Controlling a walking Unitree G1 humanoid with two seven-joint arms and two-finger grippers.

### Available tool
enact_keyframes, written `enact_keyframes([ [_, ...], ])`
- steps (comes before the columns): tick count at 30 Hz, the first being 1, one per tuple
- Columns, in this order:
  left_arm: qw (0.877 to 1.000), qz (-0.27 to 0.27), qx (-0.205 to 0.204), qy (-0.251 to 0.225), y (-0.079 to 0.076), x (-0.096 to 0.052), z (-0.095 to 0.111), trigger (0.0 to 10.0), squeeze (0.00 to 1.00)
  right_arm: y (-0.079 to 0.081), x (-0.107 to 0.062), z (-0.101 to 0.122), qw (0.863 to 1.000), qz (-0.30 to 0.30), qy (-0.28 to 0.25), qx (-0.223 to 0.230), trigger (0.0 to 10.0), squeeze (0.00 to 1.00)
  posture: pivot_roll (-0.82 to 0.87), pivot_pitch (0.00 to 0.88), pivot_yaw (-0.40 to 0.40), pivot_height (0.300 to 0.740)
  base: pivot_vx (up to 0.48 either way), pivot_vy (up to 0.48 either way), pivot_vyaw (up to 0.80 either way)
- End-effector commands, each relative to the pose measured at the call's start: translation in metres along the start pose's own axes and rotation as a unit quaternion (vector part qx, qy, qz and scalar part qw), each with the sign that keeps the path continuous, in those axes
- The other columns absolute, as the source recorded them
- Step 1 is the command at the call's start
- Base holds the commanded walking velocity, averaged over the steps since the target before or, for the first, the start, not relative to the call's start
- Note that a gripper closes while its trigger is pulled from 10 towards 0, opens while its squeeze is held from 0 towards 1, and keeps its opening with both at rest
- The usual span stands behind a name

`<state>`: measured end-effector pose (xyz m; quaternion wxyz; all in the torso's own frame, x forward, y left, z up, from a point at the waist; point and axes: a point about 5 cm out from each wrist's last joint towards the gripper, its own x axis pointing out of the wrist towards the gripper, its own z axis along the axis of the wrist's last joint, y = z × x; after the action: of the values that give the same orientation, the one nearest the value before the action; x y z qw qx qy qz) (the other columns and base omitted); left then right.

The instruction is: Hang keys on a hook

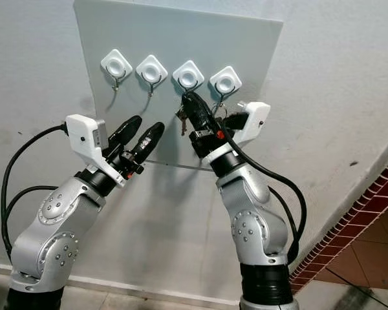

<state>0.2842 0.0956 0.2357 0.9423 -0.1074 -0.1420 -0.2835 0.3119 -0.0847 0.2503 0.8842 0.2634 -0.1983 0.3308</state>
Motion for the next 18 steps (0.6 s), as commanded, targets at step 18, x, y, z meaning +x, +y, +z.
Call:
enact_keyframes([
  [18,1.0,-0.008,-0.003,-0.005,-0.0049,0.0008,0.0049,10.0,0.0,-0.0065,0.0069,0.0073,0.998,-0.029,-0.037,0.037,10.0,0.0,0.06,0.0,-0.064,0.74,0.0,0.0,0.0],
])
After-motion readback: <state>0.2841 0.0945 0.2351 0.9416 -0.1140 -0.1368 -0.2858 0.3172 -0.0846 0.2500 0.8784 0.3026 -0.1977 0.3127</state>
